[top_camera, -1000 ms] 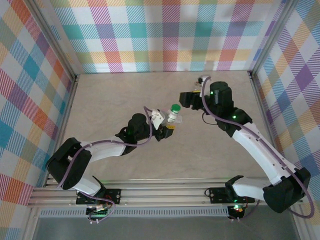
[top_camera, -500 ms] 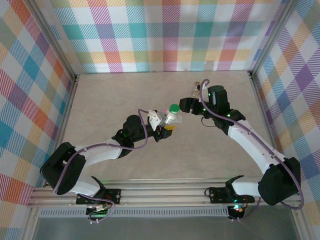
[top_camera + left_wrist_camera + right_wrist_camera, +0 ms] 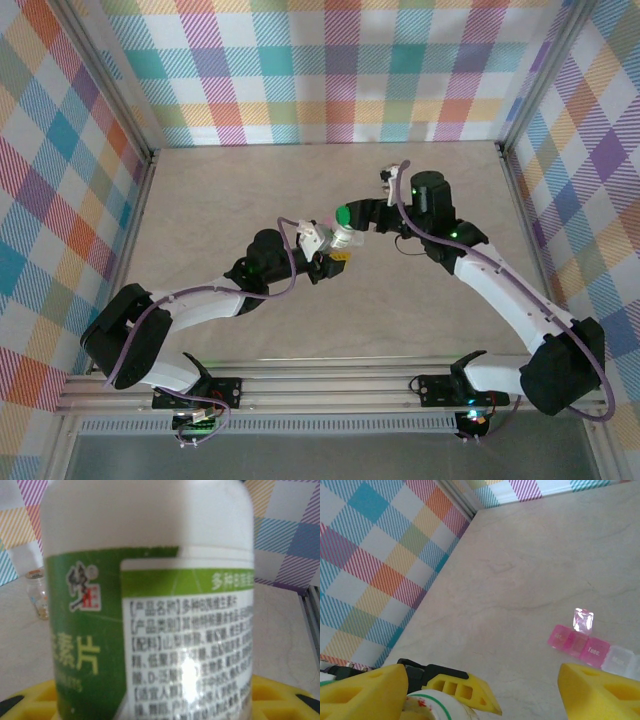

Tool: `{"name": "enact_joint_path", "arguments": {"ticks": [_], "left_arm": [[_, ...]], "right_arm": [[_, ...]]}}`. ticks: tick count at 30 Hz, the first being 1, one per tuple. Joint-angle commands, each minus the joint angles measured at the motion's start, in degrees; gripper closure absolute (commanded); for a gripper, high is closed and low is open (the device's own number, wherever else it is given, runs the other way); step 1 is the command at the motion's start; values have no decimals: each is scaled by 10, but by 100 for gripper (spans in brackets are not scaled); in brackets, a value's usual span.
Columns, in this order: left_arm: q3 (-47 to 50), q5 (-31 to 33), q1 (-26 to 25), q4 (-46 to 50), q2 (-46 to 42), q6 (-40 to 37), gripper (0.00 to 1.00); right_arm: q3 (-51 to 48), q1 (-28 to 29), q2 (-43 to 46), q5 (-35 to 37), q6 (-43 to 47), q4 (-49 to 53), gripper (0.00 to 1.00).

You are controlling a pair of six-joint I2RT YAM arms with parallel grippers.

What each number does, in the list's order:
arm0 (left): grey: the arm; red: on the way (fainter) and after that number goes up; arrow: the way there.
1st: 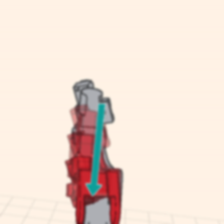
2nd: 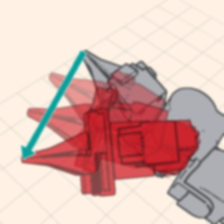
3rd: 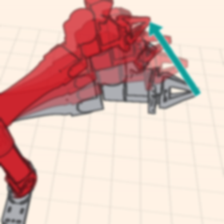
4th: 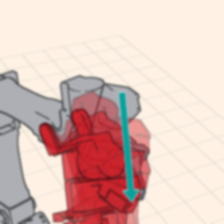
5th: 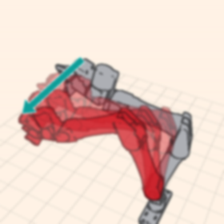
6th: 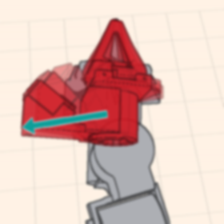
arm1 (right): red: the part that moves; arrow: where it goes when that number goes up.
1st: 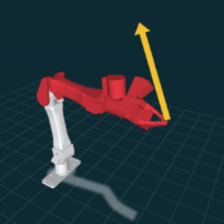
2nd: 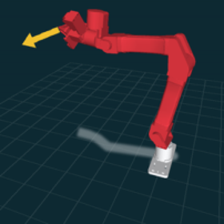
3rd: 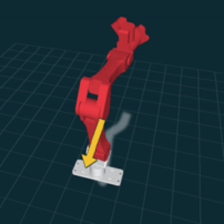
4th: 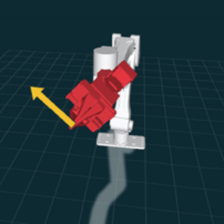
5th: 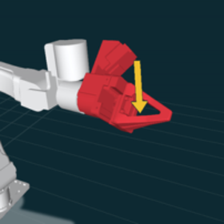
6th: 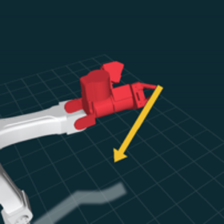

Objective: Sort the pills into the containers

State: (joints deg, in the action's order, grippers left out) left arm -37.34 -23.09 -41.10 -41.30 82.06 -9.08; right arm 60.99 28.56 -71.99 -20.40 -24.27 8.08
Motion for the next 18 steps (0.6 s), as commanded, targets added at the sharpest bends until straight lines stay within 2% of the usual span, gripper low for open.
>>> {"name": "enact_joint_path", "arguments": {"ticks": [1, 7, 13, 18], "left_arm": [[-23, 1, 3, 4, 3, -14, 100], [-22, 4, 3, 9, -3, -18, 100], [-35, 14, 3, 36, -2, -26, 100], [-35, 15, 2, 33, 6, -23, 100]], "right_arm": [[19, 28, -13, -11, 58, 35, 21], [34, 49, -37, 34, 100, 92, 21], [50, 97, -60, 141, 163, 147, 21], [61, 129, -72, 188, 195, 160, 21]]}}
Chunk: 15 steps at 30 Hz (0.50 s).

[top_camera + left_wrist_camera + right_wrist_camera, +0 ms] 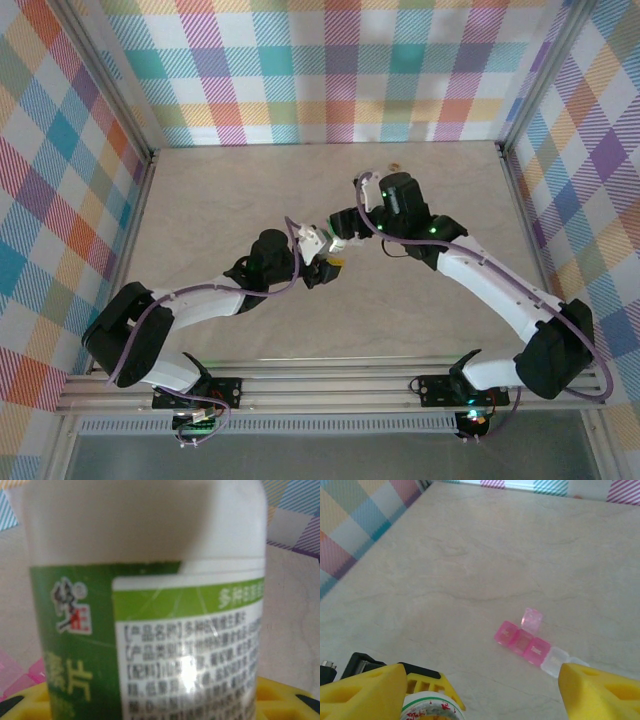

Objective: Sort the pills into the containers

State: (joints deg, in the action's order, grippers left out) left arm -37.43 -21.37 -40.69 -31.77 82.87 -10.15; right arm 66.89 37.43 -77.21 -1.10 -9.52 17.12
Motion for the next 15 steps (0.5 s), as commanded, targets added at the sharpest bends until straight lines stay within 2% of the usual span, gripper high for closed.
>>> {"name": "enact_joint_path", "arguments": {"ticks": [1, 6, 15], "left_arm": [[-34, -4, -2, -64, 1, -11, 100], [-31, -5, -2, -68, 2, -9, 100], [-18, -4, -2, -71, -18, -20, 100]], "right_arm": [[4, 44, -22, -2, 52, 71, 21], [11, 64, -30, 0, 80, 70, 21], [15, 70, -55, -67, 119, 71, 22]]}}
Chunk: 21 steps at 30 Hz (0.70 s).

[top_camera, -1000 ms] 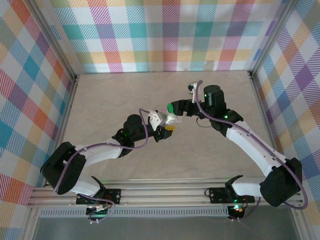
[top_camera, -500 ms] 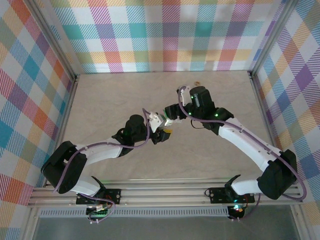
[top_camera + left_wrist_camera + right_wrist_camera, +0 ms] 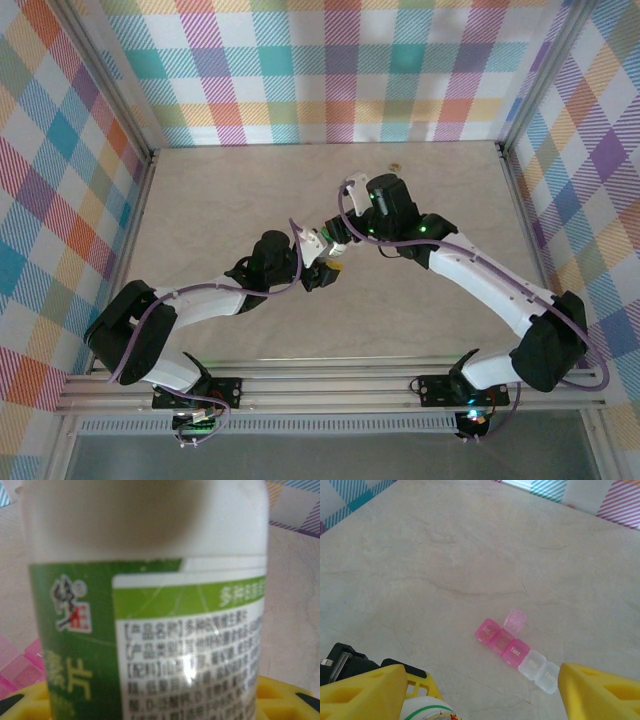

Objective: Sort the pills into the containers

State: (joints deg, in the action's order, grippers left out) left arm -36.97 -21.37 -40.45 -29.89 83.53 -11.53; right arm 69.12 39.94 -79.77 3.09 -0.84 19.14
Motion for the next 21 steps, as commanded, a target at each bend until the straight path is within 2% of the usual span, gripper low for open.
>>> {"name": "enact_joint_path", "arguments": {"ticks": [1, 6, 11, 21], "left_arm": [[-21, -3, -3, -88, -26, -8, 100], [-10, -2, -4, -84, -38, -14, 100], [4, -2, -4, -85, -46, -19, 100], [16, 0, -4, -81, -55, -24, 100]], "right_arm": [[-5, 45, -32, -116, 35, 52, 22], [10, 44, -26, -95, 27, 54, 21], [25, 36, -18, -37, -12, 52, 20], [30, 8, 7, -47, -65, 45, 20]]}}
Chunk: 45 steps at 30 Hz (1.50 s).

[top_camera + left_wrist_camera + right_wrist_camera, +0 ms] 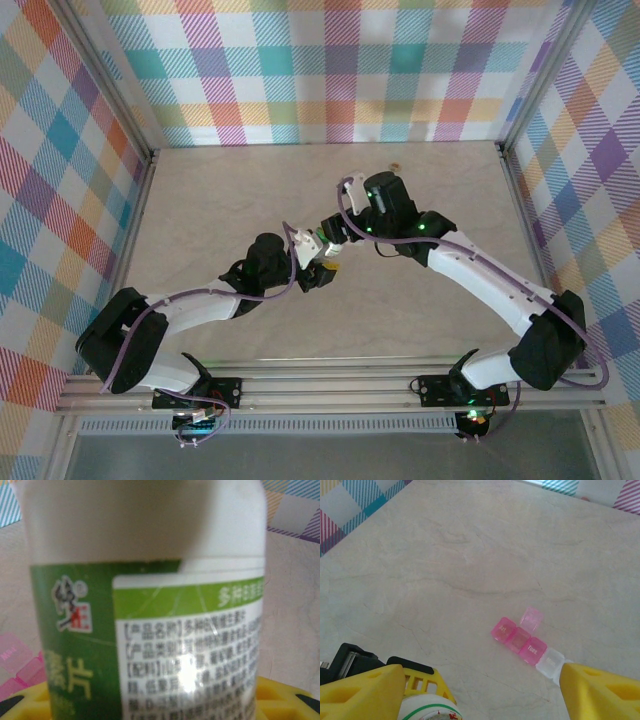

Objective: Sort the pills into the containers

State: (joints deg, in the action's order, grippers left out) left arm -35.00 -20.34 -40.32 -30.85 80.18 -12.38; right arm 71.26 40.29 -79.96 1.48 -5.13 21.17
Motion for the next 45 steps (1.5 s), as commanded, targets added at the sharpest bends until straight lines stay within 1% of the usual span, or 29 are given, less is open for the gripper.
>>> {"name": "enact_joint_path", "arguments": {"ticks": [1, 5, 9, 14, 22, 25, 30, 36, 41, 45], "left_arm": [[-3, -9, -5, -72, -21, -16, 100], [3, -2, -5, -65, -24, -17, 100], [12, -1, -6, -58, -35, -18, 100], [19, 2, -5, -47, -46, -22, 100], [11, 27, -6, 15, -66, -33, 100], [-2, 46, -6, 57, -65, -39, 100], [-35, 81, -5, 129, -43, -39, 100], [-112, 117, 1, 253, 13, -38, 100], [-172, 150, 12, 330, 72, 6, 100], [-217, 168, 14, 405, 107, 7, 100]], "right_arm": [[8, 2, 11, -23, -26, 24, 20], [-5, -9, 28, 16, -54, 8, 19], [-17, -25, 44, 21, -71, -13, 19], [-14, -41, 40, 38, -77, -10, 18], [-62, -82, 67, 80, -90, -14, 18], [-90, -94, 80, 87, -90, -22, 17], [-147, -97, 115, 100, -81, -51, 17], [-233, -97, 171, 71, -79, -128, 17], [-264, -97, 179, 37, -102, -159, 17], [-287, -97, 186, 25, -115, -179, 17]]}}
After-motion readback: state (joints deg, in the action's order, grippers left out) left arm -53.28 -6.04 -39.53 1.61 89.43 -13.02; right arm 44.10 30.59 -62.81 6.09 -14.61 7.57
